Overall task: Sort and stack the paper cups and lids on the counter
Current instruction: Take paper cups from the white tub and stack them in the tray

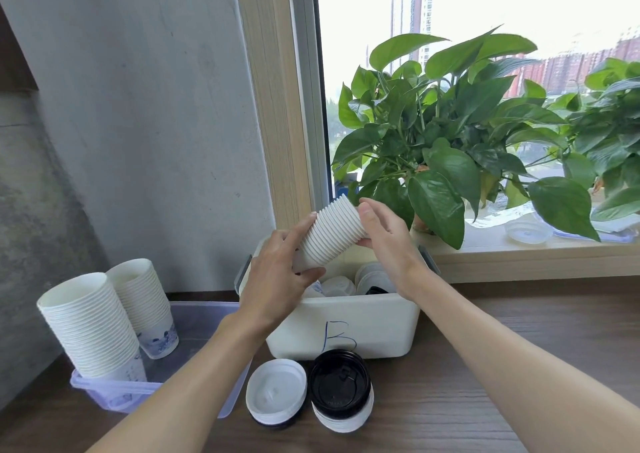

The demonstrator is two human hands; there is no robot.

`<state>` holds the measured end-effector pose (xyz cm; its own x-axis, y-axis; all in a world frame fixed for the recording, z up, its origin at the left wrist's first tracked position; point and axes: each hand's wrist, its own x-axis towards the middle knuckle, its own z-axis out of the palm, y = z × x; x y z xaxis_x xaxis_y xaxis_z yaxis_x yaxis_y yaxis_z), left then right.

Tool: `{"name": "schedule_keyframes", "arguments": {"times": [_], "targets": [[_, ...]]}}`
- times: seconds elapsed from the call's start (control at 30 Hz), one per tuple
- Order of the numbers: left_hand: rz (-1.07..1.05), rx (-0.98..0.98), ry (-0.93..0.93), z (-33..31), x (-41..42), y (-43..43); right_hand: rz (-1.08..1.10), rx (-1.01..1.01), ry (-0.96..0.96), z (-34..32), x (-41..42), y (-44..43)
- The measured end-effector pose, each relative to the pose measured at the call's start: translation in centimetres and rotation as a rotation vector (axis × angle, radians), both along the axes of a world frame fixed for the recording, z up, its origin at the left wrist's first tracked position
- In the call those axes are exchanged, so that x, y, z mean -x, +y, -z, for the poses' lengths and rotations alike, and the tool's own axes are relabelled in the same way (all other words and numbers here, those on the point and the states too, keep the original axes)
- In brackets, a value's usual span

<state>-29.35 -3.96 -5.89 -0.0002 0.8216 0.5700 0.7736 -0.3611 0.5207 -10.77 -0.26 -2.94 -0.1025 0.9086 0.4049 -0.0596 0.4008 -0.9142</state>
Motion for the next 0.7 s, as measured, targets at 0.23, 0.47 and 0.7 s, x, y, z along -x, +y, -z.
{"name": "schedule_keyframes", "arguments": {"times": [0.23,0.47,0.7], "targets": [[0.030,0.011,-0.050,0.3,0.3,0.3,0.042,-0.014,-0.024,0.1,0.2,0.5],[0.050,-0.002,-0.073,0.5,0.5,0.5,0.032,-0.029,-0.068,0.2,0.2,0.7],[0.120,-0.031,-0.159,-0.2,0.5,0.3,0.013,-0.072,-0.069,-2.1,0.5,0.2]]}}
